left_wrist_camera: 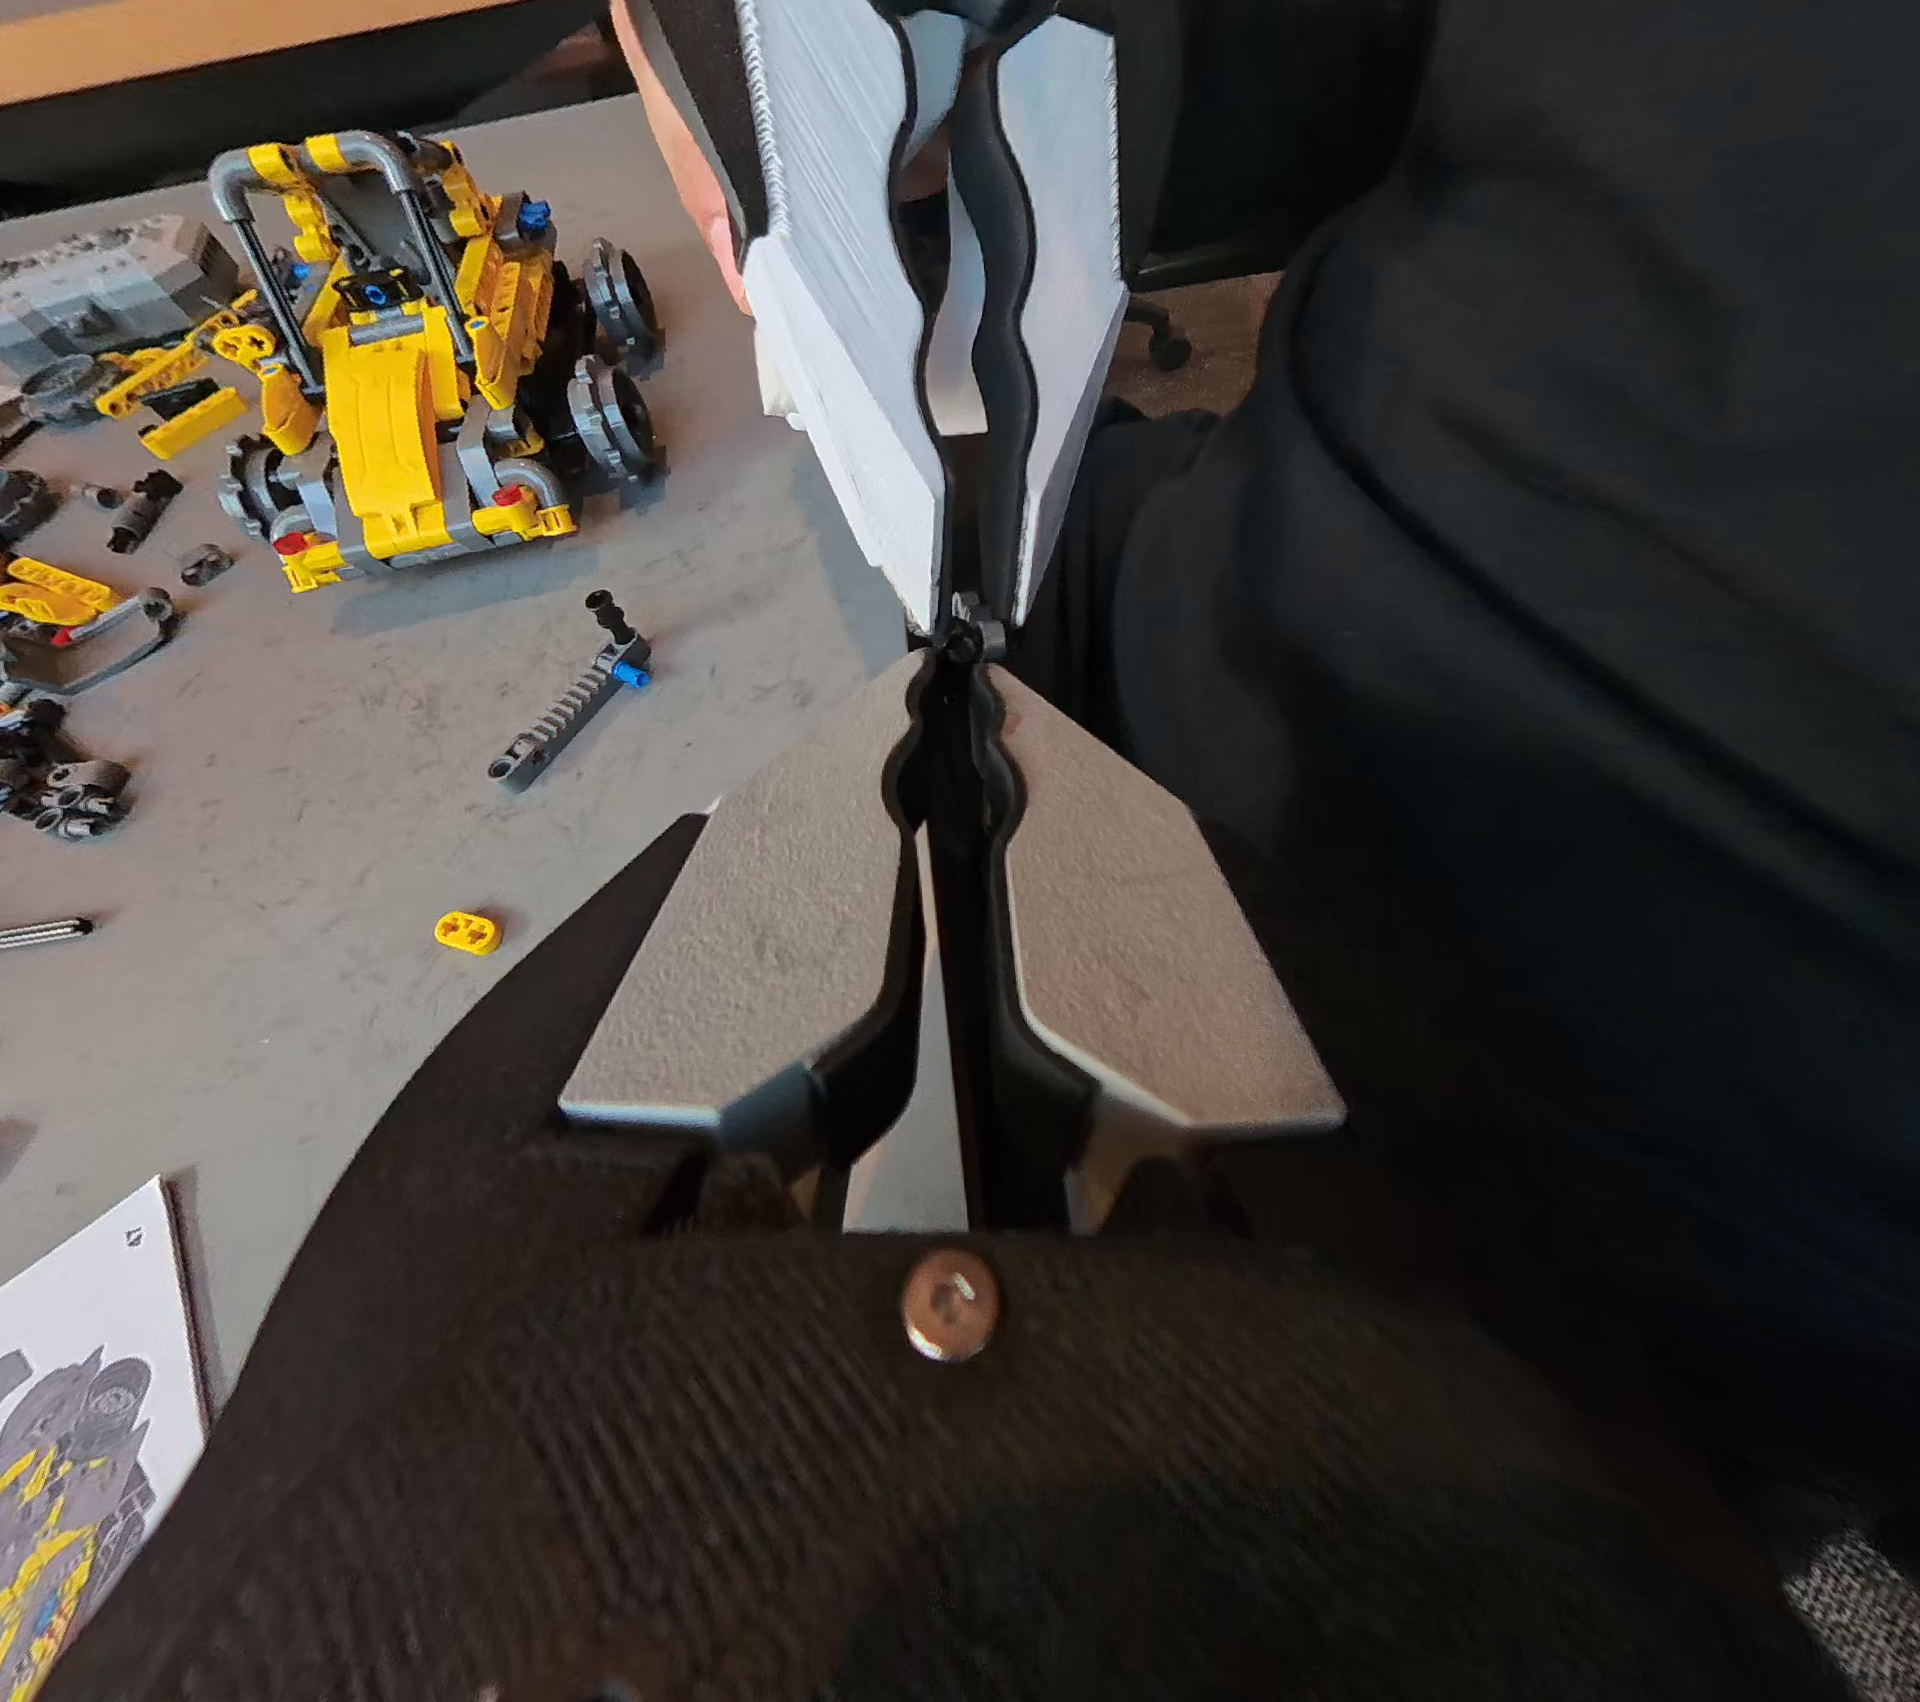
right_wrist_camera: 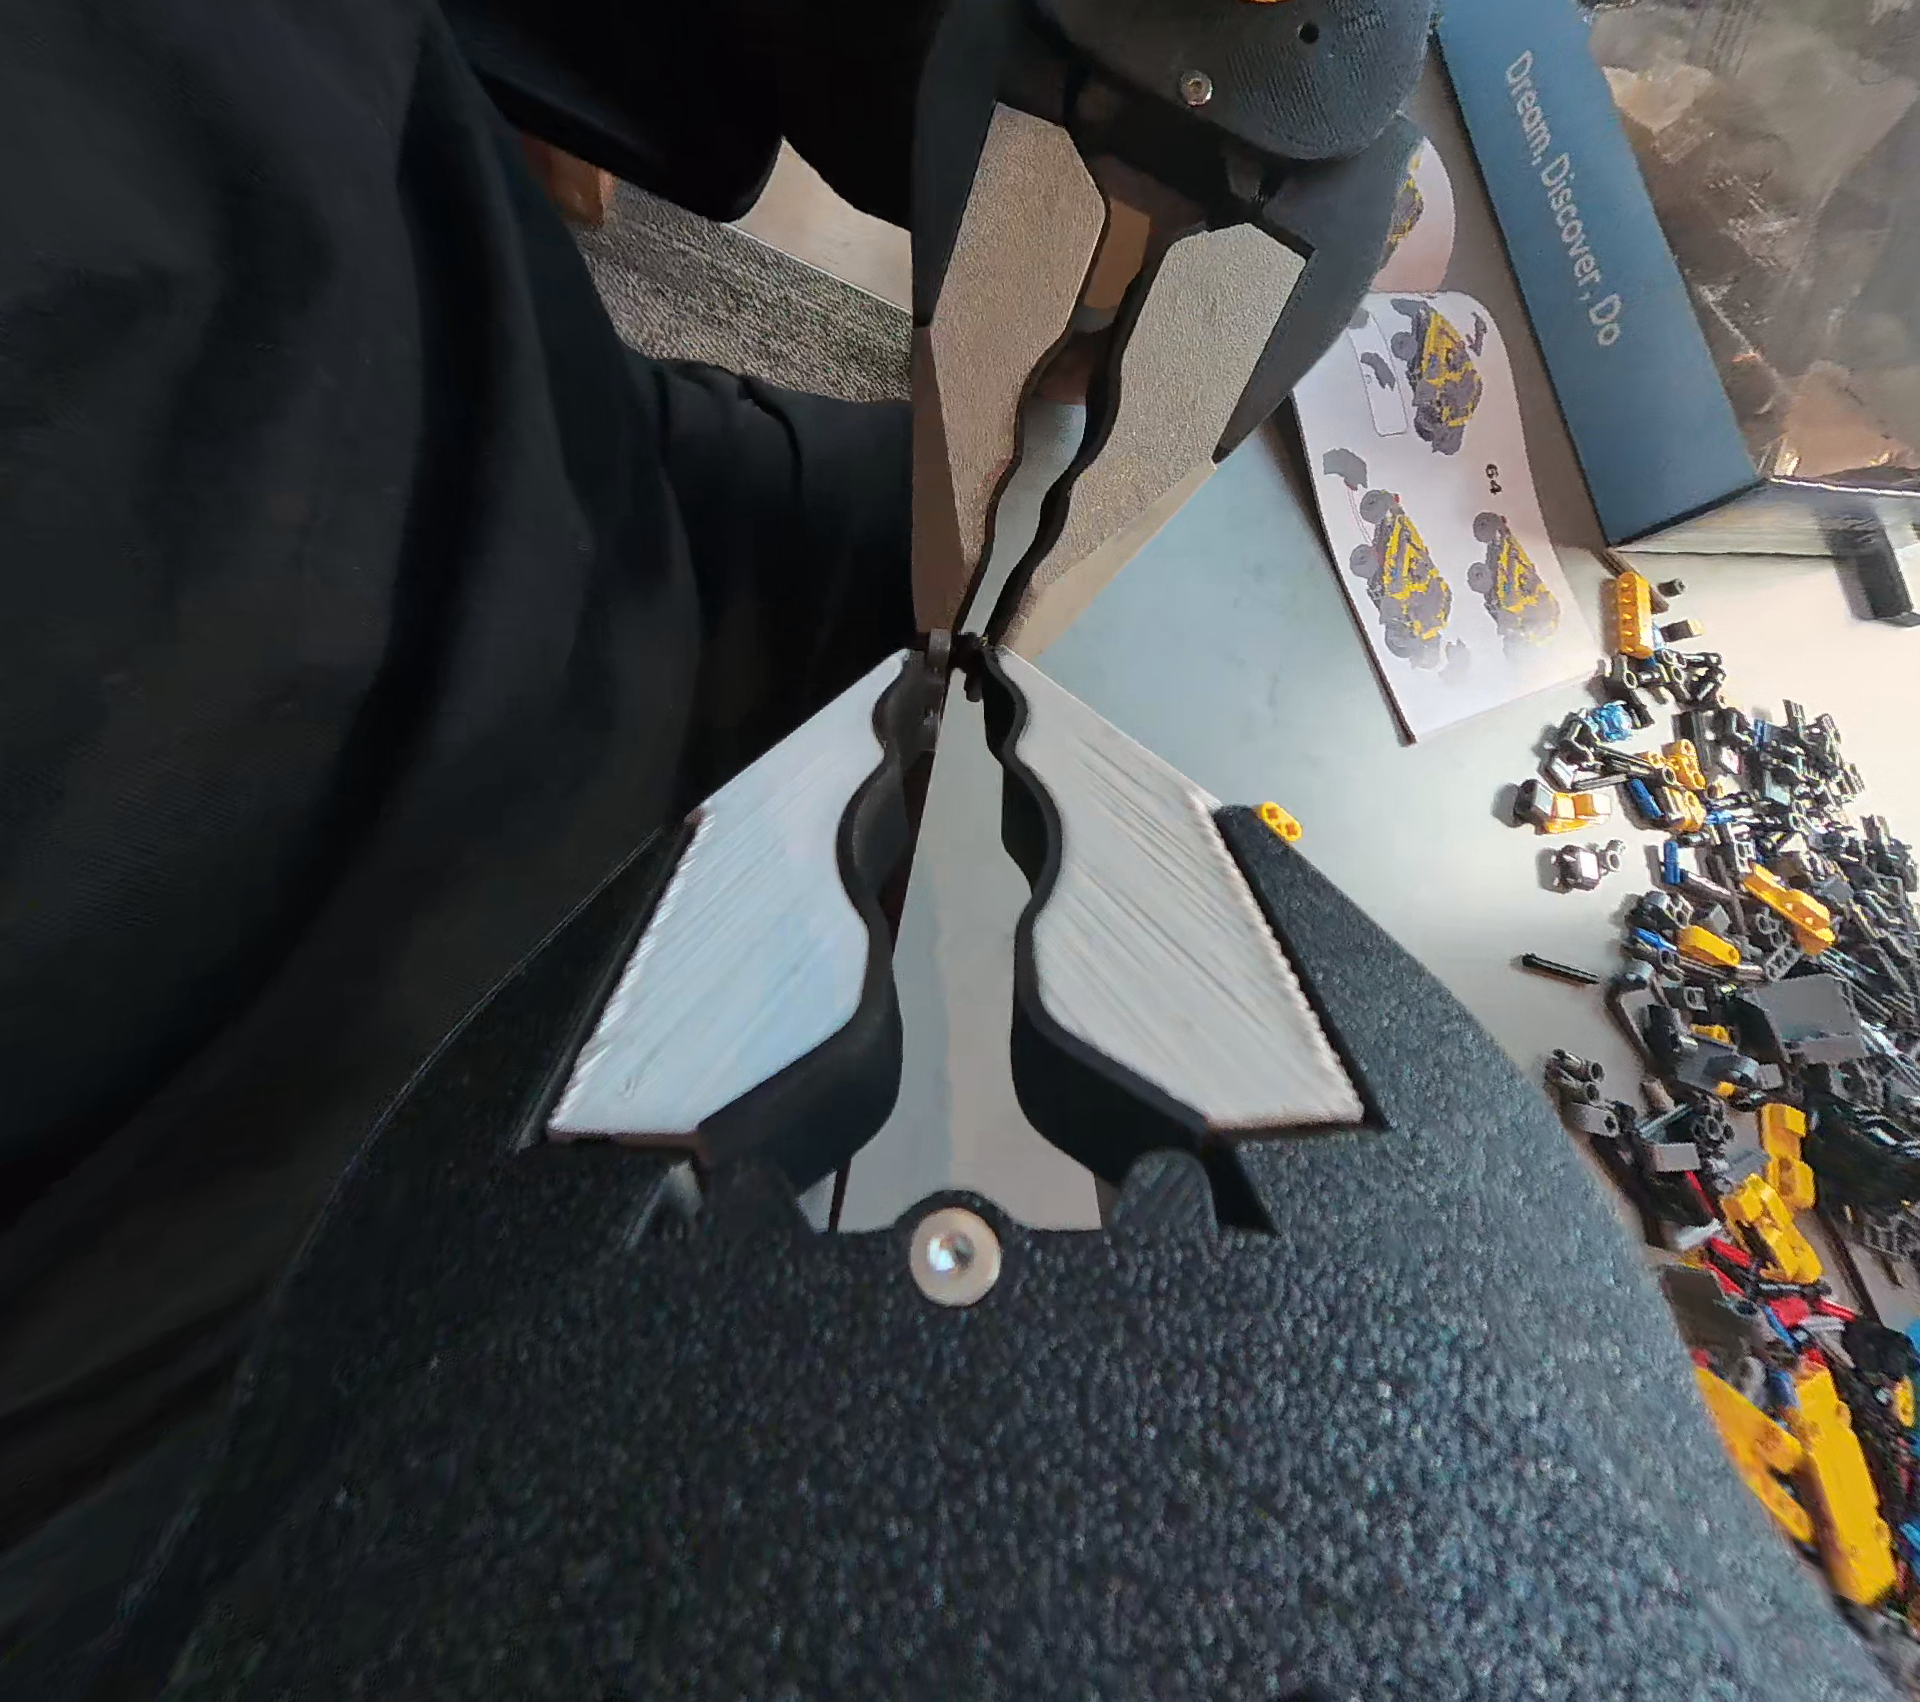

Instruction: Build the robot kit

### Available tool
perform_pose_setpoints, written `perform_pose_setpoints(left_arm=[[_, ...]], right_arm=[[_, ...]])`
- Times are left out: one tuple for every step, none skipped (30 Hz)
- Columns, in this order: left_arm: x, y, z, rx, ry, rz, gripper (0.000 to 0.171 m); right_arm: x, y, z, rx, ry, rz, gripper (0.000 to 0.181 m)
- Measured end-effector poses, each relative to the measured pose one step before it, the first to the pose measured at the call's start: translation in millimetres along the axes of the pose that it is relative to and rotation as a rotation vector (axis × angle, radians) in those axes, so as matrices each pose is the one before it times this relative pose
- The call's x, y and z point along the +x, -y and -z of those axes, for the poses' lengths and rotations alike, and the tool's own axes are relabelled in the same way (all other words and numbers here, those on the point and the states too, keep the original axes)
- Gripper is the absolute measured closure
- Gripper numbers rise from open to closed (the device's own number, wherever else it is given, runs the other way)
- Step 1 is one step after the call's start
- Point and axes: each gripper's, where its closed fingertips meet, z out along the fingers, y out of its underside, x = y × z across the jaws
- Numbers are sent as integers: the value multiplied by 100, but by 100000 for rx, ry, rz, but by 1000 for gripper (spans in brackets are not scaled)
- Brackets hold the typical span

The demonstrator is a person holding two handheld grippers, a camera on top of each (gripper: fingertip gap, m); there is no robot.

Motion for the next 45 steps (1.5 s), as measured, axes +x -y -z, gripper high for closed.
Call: perform_pose_setpoints(left_arm=[[-75, 112, 84, 895, 439, 259, 170], [-112, 61, 75, 674, 357, 641, 169], [-55, 19, 58, 265, -298, 891, 168], [10, -46, 8, -258, -673, 705, 168], [24, -101, -7, -613, -390, 175, 170], [1, -63, -5, -437, 98, -354, 170], [5, -3, 11, 29, 280, -672, 170], [28, 33, 32, 344, 120, -602, 170], [8, 43, 29, 400, -75, -149, 170], [8, 45, 31, 365, -211, 189, 170], [-21, 50, 45, 488, -168, 300, 170], [-21, 71, 55, 603, -98, 262, 170], [-28, 64, 53, 609, -18, 113, 170], [20, 73, 53, 545, -136, -38, 170], [8, 65, 36, 521, -115, 1, 170], [-13, 56, 62, 560, -114, 245, 170], [-16, 69, 61, 595, -224, 394, 170], [-21, 62, 54, 504, -186, 376, 170], [-9, 29, 16, 243, -111, 203, 170], [7, 12, -6, 87, -40, 14, 170], [-20, 37, -21, 164, 129, -39, 170], [-12, 41, -42, 224, 113, 22, 170], [16, -2, -61, -201, -164, 110, 170], [0, -75, -63, -659, -98, 158, 170], [-44, -18, -20, -135, 353, 25, 170], [-4, 59, 9, 405, 337, -344, 170], [47, 8, -22, -11, 219, -644, 170], [-22, -129, -55, -1034, 634, -570, 170], [-16, -191, -92, -1509, 451, -266, 170], [10, -179, -109, -1441, 5, -104, 170], [-9, -128, -84, -1116, 170, -160, 170], [-23, -76, -17, -469, 164, -109, 170], [-10, 12, 44, 214, -94, 70, 170], [40, 49, 75, 461, -409, 43, 170], [48, 10, 64, 251, -435, -54, 170], [49, -61, 59, -234, -415, -176, 170], [66, -137, 29, -771, -426, -384, 170], [32, -215, 18, -1281, -79, -659, 170], [-44, -265, -16, -1641, 545, -998, 170], [-3, -208, -37, -1423, 292, -917, 170], [54, -117, -65, -873, -159, -472, 170], [-4, -12, -17, -131, 160, -188, 170], [-16, 61, 22, 502, 3, 66, 170], [-49, 27, 26, 339, 88, 152, 170], [-170, -44, 19, -188, 944, -147, 170]], right_arm=[[111, 115, 67, 1792, 636, -2204, 172], [184, 82, 38, 1734, 189, -2440, 172], [135, 31, -2, 1476, 374, -2146, 172], [-21, 23, -26, 1373, 1325, -2223, 171], [-66, -1, -62, 974, 1657, -2318, 170], [-25, -31, -55, 524, 986, -1568, 170], [-16, 3, -13, 727, 250, -268, 170], [-40, 47, 14, 911, -44, 470, 170], [-12, 51, 12, 601, -286, 604, 170], [-12, 16, 18, 159, -271, 521, 170], [33, 19, 19, 7, -368, 567, 170], [35, 66, 36, 233, -246, 278, 170], [49, 59, 25, 296, -64, -85, 170], [-5, 64, 40, 353, 336, -210, 170], [-20, 39, 61, 281, 354, -25, 170], [23, 38, 107, 288, -1, 29, 170], [30, 24, 82, 232, 63, -345, 170], [54, -7, 53, -46, -158, -396, 170], [62, 25, 15, 39, -366, -127, 170], [32, 36, -12, 80, -368, 115, 169], [-2, 6, -59, -283, -302, 323, 169], [7, -36, -90, -600, -520, 758, 169], [-17, -45, -115, -624, -511, 967, 169], [-16, -58, -81, -682, -333, 791, 169], [60, -71, -21, -762, -683, 433, 170], [56, 47, 47, -4, -457, 13, 171], [-57, 89, 32, 304, 518, -526, 171], [-25, -64, -51, -635, 781, -954, 172], [-38, -172, -89, -901, 1096, -1079, 172], [-60, -178, -68, -651, 1436, -1048, 171], [-24, -169, -60, -630, 1247, -1177, 171], [4, -88, -28, -371, 362, -478, 171], [28, 8, -21, 25, -364, -185, 172], [-33, 77, -11, 192, 51, -326, 171], [-26, 70, -9, 143, 464, -823, 172], [-40, 21, -63, 127, 996, -1382, 172], [-78, -27, -119, 10, 1411, -1653, 172], [-81, -80, -165, -17, 1186, -1301, 172], [62, -168, -192, -239, 57, -754, 172], [35, -164, -163, 39, -61, -526, 172], [-88, -120, -87, 288, 692, -736, 172], [-6, -46, -14, 494, 170, -1096, 172], [25, 59, 35, 1065, -108, -1267, 172], [7, 64, 32, 866, -96, -834, 172], [152, -30, -8, 0, -1266, -373, 172]])
